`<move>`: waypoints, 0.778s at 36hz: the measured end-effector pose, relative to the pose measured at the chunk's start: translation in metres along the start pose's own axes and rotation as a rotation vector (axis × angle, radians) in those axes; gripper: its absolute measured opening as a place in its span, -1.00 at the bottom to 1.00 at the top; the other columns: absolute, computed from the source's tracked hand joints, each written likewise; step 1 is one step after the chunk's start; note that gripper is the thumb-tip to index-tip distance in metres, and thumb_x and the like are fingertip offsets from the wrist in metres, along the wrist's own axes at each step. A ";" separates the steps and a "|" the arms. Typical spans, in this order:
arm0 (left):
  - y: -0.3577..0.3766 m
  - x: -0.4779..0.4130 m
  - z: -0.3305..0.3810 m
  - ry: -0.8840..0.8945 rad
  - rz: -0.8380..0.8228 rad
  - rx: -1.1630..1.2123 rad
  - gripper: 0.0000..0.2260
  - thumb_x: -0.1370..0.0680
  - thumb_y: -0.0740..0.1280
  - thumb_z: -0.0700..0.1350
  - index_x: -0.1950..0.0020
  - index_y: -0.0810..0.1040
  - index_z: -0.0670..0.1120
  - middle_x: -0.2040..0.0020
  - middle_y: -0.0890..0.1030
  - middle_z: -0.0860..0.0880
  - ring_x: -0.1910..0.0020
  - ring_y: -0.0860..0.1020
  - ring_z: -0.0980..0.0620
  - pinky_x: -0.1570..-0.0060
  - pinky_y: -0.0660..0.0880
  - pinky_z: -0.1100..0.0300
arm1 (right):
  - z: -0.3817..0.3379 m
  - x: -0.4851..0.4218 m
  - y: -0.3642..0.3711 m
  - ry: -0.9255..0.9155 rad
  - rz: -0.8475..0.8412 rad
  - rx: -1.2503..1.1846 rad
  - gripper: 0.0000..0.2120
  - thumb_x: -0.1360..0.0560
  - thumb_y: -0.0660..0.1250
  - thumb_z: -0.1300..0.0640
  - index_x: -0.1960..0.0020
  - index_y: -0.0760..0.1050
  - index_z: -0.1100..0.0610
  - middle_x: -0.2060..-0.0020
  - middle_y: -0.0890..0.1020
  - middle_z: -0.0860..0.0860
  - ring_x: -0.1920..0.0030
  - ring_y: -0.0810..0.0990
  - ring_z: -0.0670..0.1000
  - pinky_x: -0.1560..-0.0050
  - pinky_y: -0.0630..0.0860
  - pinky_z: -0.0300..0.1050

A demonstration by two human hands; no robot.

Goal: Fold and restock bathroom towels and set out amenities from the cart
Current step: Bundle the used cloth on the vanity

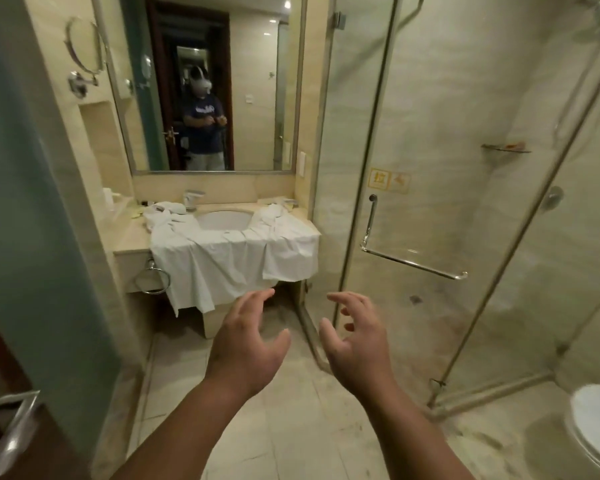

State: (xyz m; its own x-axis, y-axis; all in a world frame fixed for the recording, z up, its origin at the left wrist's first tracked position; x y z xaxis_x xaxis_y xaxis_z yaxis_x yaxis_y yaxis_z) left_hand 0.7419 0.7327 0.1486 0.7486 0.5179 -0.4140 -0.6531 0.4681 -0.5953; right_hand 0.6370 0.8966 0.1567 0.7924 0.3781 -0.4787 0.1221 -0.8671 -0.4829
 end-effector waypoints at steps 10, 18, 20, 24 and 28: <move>0.036 -0.133 -0.102 -0.249 0.028 -0.123 -0.45 -0.52 0.44 0.07 -0.48 0.36 0.20 -0.41 0.40 0.15 -0.32 0.42 0.12 -0.23 0.47 0.13 | 0.076 -0.165 0.115 0.038 -0.186 -0.146 -0.67 -0.50 0.45 0.12 -0.22 0.55 -0.12 -0.08 0.47 -0.32 -0.09 0.49 -0.30 -0.13 0.52 -0.21; 0.048 -0.239 -0.188 -0.421 0.068 -0.172 -0.42 -0.53 0.43 0.07 -0.52 0.34 0.17 -0.25 0.37 0.22 -0.19 0.41 0.17 -0.12 0.40 0.21 | 0.123 -0.285 0.229 0.106 -0.338 -0.152 -0.62 -0.52 0.42 0.05 -0.32 0.52 -0.11 -0.11 0.47 -0.27 -0.11 0.50 -0.15 -0.18 0.57 -0.04; 0.053 -0.268 -0.217 -0.450 0.074 -0.168 -0.42 -0.53 0.43 0.08 -0.53 0.34 0.17 -0.26 0.35 0.24 -0.19 0.39 0.18 -0.13 0.39 0.21 | 0.133 -0.314 0.262 0.126 -0.375 -0.145 -0.62 -0.53 0.41 0.04 -0.33 0.50 -0.12 -0.11 0.45 -0.27 -0.12 0.50 -0.14 -0.18 0.57 -0.04; 0.063 -0.333 -0.286 -0.494 0.059 -0.142 -0.40 -0.54 0.42 0.08 -0.55 0.32 0.14 -0.44 0.37 0.16 -0.30 0.41 0.13 -0.26 0.44 0.15 | 0.154 -0.369 0.330 0.148 -0.390 -0.149 -0.64 -0.53 0.41 0.06 -0.30 0.49 -0.14 -0.17 0.47 -0.19 -0.13 0.49 -0.17 -0.19 0.58 -0.03; 0.070 -0.398 -0.346 -0.528 -0.021 -0.131 -0.42 -0.54 0.42 0.09 -0.52 0.32 0.16 -0.47 0.36 0.13 -0.29 0.38 0.14 -0.27 0.43 0.15 | 0.171 -0.425 0.385 0.224 -0.421 -0.104 -0.63 -0.53 0.42 0.06 -0.29 0.46 -0.16 -0.18 0.45 -0.18 -0.15 0.50 -0.13 -0.18 0.57 -0.05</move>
State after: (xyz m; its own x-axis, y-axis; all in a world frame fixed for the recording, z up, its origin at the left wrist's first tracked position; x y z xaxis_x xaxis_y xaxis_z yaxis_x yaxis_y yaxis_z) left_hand 0.4378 0.3112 0.0331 0.5800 0.8144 -0.0188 -0.5937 0.4068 -0.6942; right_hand 0.2453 0.4576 0.0484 0.7692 0.6336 -0.0826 0.5096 -0.6863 -0.5190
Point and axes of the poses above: each hand's wrist, its own x-axis away from the middle knuckle, its own y-axis out of the palm, z = x × y, the point moved 1 cm from there along -x, towards the middle knuckle
